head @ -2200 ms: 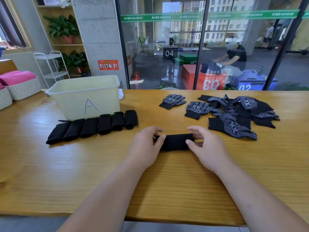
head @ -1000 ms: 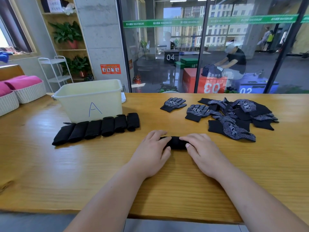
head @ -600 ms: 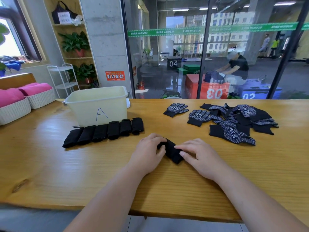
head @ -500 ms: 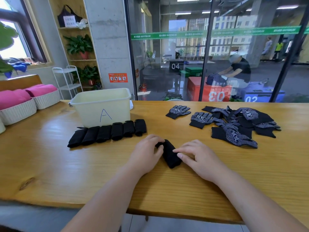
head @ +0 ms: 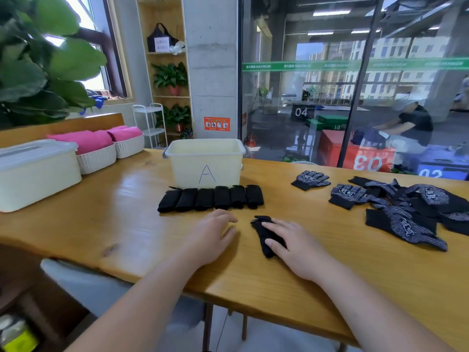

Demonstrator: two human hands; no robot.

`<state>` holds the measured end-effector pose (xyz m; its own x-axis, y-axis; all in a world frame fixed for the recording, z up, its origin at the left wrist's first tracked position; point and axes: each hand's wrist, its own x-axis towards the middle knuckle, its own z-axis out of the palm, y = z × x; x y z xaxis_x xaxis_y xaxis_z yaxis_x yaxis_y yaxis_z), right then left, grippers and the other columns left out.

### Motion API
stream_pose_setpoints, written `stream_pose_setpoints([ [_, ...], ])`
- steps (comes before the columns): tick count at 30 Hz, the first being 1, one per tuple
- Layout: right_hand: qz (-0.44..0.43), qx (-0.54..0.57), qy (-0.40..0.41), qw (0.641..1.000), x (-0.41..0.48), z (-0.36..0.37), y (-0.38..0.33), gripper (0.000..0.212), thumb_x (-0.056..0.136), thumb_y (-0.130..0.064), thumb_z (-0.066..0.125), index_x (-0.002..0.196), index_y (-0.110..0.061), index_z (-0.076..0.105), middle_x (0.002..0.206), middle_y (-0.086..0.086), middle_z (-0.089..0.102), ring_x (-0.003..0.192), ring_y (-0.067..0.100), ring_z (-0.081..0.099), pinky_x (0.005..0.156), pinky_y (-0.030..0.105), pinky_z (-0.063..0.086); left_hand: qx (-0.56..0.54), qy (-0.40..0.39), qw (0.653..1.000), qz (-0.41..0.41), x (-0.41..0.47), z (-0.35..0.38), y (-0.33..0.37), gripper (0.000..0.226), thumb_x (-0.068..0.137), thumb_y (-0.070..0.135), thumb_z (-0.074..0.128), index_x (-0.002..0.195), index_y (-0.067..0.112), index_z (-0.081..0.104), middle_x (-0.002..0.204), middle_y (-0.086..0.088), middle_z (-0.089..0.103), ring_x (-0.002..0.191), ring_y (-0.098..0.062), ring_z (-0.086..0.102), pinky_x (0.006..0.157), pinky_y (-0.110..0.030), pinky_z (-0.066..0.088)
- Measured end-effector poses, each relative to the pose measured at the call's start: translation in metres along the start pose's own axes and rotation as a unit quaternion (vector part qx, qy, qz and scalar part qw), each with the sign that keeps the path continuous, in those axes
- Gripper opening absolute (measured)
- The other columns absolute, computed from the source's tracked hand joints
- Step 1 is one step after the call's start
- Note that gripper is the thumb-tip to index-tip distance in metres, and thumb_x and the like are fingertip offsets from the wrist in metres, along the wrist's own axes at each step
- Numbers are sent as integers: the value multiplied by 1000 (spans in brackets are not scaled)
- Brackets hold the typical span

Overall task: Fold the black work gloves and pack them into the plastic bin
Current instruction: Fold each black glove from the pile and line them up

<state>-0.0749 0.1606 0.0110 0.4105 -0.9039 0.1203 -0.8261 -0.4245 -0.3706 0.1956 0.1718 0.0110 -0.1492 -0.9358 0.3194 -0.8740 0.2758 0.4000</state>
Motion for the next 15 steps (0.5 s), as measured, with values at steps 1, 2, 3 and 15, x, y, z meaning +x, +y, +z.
stream_pose_setpoints([
  [1, -4, 0, -1, 1000, 4, 4, -9, 55, 108, -60, 41, 162, -50, 32, 170, -20, 27, 159, 15, 20, 128, 46, 27, 5, 4, 1000, -4, -3, -3, -6, 33, 108, 47, 54, 137, 37, 65, 145, 23, 53, 127, -7, 57, 106, -30, 47],
  [2, -9, -3, -1, 1000, 7, 8, -17, 56, 108, -61, 41, 162, -49, 32, 171, -19, 27, 159, 16, 20, 127, 45, 27, 7, 8, 1000, -8, -6, -6, -14, 32, 107, 46, 55, 137, 37, 65, 145, 22, 54, 128, -7, 56, 106, -28, 46],
  [3, -13, -5, 1, 1000, 11, 12, -25, 56, 108, -61, 41, 162, -49, 32, 171, -19, 28, 159, 17, 21, 127, 45, 28, 7, 13, 1000, -12, -9, -9, -21, 32, 107, 46, 56, 136, 36, 66, 144, 21, 54, 128, -8, 56, 107, -27, 45],
  [15, -69, -41, 0, 997, 55, 59, -136, 57, 109, -61, 36, 163, -44, 31, 170, -13, 31, 156, 17, 25, 126, 42, 27, 68, 76, 993, -65, -41, -64, -110, 30, 105, 41, 59, 131, 34, 70, 137, 16, 62, 124, -13, 60, 108, -34, 47],
])
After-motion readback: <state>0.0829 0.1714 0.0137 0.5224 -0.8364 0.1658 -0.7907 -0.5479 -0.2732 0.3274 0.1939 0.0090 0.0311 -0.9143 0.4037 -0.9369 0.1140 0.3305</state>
